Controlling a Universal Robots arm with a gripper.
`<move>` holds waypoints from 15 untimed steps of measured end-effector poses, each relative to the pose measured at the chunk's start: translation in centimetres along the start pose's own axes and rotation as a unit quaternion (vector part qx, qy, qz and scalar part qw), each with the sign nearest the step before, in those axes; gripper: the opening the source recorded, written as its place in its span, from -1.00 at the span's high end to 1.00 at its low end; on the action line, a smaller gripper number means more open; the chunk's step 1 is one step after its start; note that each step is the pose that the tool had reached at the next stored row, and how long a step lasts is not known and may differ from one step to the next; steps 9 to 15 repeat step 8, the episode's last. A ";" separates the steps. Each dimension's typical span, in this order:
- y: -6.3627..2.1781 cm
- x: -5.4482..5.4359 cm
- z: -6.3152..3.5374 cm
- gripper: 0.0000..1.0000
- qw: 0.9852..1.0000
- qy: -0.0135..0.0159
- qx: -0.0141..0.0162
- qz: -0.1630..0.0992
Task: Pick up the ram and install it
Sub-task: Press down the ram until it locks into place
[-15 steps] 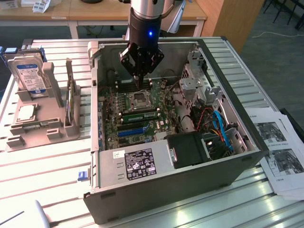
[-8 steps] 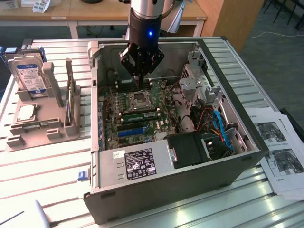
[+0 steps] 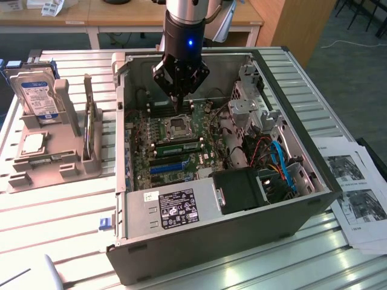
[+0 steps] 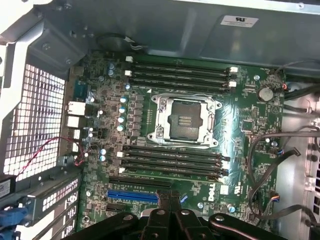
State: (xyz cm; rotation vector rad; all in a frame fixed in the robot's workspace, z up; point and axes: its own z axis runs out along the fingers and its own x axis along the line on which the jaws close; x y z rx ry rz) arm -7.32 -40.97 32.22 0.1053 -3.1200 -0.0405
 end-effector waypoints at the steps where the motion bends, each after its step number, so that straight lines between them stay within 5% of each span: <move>1: 0.00 0.0 0.00 0.80 1.000 0.000 0.000 0.005; 15: 0.00 0.0 0.00 0.80 1.000 0.000 0.000 0.010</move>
